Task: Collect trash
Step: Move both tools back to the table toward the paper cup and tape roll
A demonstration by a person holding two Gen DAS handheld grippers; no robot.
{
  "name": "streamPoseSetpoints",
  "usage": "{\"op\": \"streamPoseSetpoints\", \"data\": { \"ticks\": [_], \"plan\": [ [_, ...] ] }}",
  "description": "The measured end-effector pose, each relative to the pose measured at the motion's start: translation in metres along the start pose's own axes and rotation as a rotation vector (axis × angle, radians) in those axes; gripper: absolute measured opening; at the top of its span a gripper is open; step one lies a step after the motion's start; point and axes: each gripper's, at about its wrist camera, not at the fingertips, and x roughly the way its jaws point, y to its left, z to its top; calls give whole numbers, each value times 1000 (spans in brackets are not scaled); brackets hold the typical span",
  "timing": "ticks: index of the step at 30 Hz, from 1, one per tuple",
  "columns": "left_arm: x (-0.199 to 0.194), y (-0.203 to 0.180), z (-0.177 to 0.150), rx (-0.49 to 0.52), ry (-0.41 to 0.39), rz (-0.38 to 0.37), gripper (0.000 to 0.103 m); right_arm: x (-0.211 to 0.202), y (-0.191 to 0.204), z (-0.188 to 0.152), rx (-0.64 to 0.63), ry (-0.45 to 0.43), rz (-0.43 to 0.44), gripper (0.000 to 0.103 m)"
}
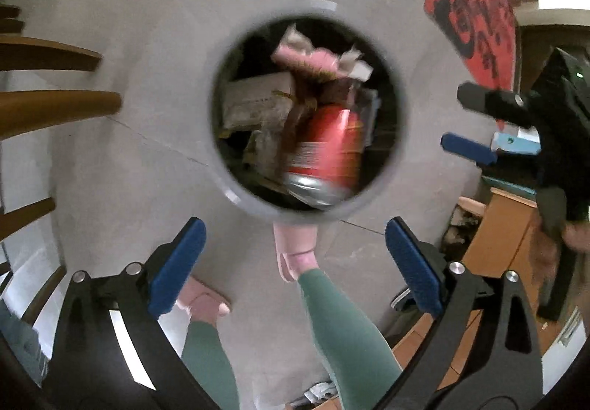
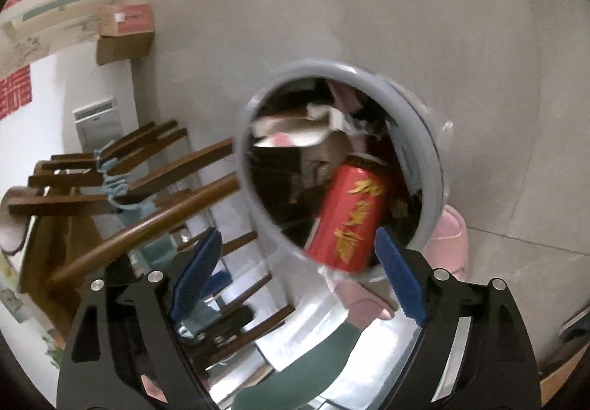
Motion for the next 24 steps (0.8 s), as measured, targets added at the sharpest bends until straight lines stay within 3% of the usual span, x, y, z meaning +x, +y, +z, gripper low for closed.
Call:
{"op": "streamPoseSetpoints", "data": {
  "ticks": [4,7,10,14,18,21,24],
  "plan": [
    [-78,0,-24,-17,-68,-30,95,-51,47,-11,-56,-26,35,85],
    [-154,-11,-44,-22,-131,-74,95,-92,106,-27,-131,-30,82,85],
    [-241,-25,-65,-26,-242,-114,95,-126,175,-46,-224,-28,133,85],
    [-366,-16,-98,-100,-461,-147,96,-166,292,-68,-432,-5,219,86],
    [-462,43,-154,-303,-697,-99,96,-178,424,-102,-698,69,300,89],
    [-501,101,-206,-478,-820,-35,96,-157,514,-138,-872,163,332,89],
    [-528,160,-264,-634,-920,8,96,-123,579,-176,-983,245,342,89]
  ]
}}
